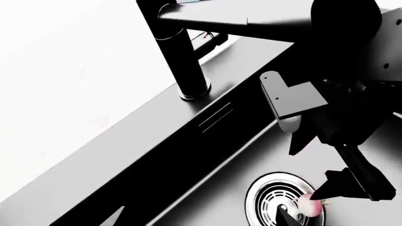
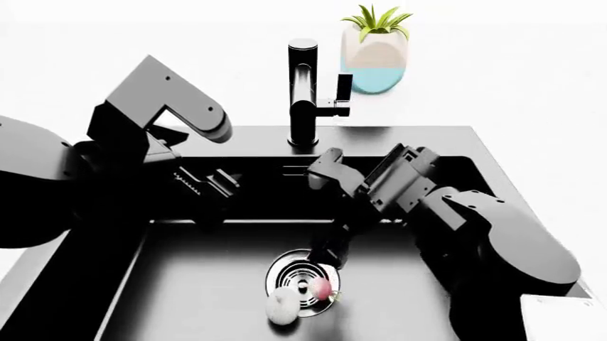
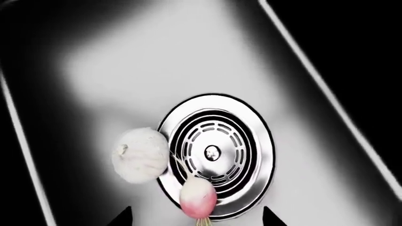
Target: Pick up the fruits and vegetables and place them in the sink. Turn on the sink faucet to wash them. Then turn the sink off and put them in the tray.
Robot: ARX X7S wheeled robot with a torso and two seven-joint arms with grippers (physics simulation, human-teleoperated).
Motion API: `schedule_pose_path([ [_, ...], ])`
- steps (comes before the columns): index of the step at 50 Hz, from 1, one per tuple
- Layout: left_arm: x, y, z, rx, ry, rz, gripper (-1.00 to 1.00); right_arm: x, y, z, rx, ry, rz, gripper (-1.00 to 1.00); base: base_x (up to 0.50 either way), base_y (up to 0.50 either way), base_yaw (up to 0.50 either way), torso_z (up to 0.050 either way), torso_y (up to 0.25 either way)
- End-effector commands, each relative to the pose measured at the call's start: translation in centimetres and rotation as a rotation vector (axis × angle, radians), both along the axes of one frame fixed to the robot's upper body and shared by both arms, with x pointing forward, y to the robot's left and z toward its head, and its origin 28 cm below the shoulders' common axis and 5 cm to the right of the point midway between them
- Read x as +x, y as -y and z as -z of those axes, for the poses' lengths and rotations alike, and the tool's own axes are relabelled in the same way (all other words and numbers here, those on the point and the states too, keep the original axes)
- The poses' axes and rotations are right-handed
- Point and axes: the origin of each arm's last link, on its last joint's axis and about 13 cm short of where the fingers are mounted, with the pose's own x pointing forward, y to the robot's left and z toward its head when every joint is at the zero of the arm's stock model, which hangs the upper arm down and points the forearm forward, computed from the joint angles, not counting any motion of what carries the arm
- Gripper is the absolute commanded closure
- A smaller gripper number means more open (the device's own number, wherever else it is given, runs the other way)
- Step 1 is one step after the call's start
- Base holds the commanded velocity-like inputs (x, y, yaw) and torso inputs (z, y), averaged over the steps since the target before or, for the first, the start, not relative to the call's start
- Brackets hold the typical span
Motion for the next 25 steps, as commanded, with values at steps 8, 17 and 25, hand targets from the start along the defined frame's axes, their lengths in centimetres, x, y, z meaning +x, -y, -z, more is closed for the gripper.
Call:
schedule_pose_path([
  [8, 0.4, 0.6, 0.7, 0.012, -0.018, 0.011, -1.00, -3.9, 3.5, -3.4, -0.103, 0.190, -0.015, -1.00, 0.00, 0.00, 0.00, 0.000, 0.000],
  [17, 0.7, 0.8, 1.2, 0.020, -0.022, 0.017, -1.00, -8.5, 5.6, -8.2, -0.192, 0.538, 0.180, -1.00, 0.00, 0.00, 0.00, 0.000, 0.000],
  [25, 0.6, 0.8, 1.2, 0.019, -0.017, 0.022, -1.00, -9.0, 4.6, -11.8, -0.273, 0.726, 0.273, -1.00, 0.00, 0.00, 0.00, 0.000, 0.000],
])
